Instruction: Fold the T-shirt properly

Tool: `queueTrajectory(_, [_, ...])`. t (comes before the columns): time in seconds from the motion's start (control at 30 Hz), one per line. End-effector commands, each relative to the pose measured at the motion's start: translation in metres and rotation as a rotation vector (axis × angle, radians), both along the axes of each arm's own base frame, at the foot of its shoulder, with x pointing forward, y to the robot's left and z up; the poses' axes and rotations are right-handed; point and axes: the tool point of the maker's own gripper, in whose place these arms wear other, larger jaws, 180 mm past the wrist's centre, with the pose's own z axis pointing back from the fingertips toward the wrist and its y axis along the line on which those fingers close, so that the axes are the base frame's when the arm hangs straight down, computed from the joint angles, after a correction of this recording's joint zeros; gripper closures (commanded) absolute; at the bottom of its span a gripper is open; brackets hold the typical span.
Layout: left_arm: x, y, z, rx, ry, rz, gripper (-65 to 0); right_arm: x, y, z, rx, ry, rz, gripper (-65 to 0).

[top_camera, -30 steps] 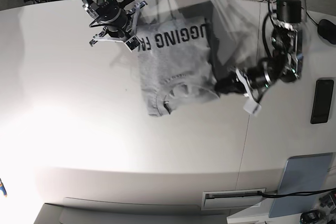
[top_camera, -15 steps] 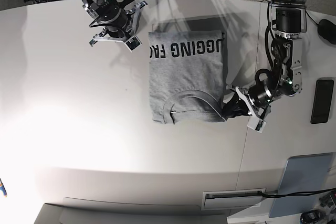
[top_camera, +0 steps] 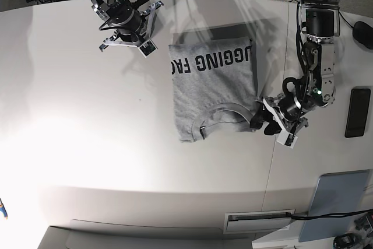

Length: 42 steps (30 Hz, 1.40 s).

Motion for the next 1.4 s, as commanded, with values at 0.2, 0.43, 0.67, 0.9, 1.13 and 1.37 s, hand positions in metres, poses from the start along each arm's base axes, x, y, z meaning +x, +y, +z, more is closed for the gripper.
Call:
queueTrajectory(0.2, [0.003, -0.006, 0.033, -0.075, -0.094, -0.094, -0.1, -0.004, -0.013, -0.003, -0.04, 0.016, -0.052, -0.4])
queueTrajectory(0.43, [-0.033, 0.024, 0.026, -0.095, 0.034, -0.09, 0.0, -0.003, -0.017, 0.025, -0.01, -0.096, -0.09, 0.0])
queueTrajectory(0.67, [-0.091, 0.058, 0.013, -0.021, 0.094, 0.026, 0.0, -0.018, -0.045, 0.058, -0.04, -0.164, -0.168, 0.0])
queueTrajectory(0.9, [-0.168, 0.096, 0.025, 0.034, 0.111, 0.159, 0.0, -0.059, -0.091, 0.071, -0.065, -0.105, -0.3, 0.0])
queueTrajectory(1.13, [-0.281, 0.091, -0.026, 0.009, 0.381, 0.243, 0.0, -0.128, -0.116, 0.057, -0.138, 0.122, -0.307, 0.0])
queueTrajectory(1.37, [-0.389, 0.059, -0.081, -0.003, 0.608, 0.257, 0.0, -0.198, -0.147, 0.01, -0.22, 0.346, -0.346, 0.0])
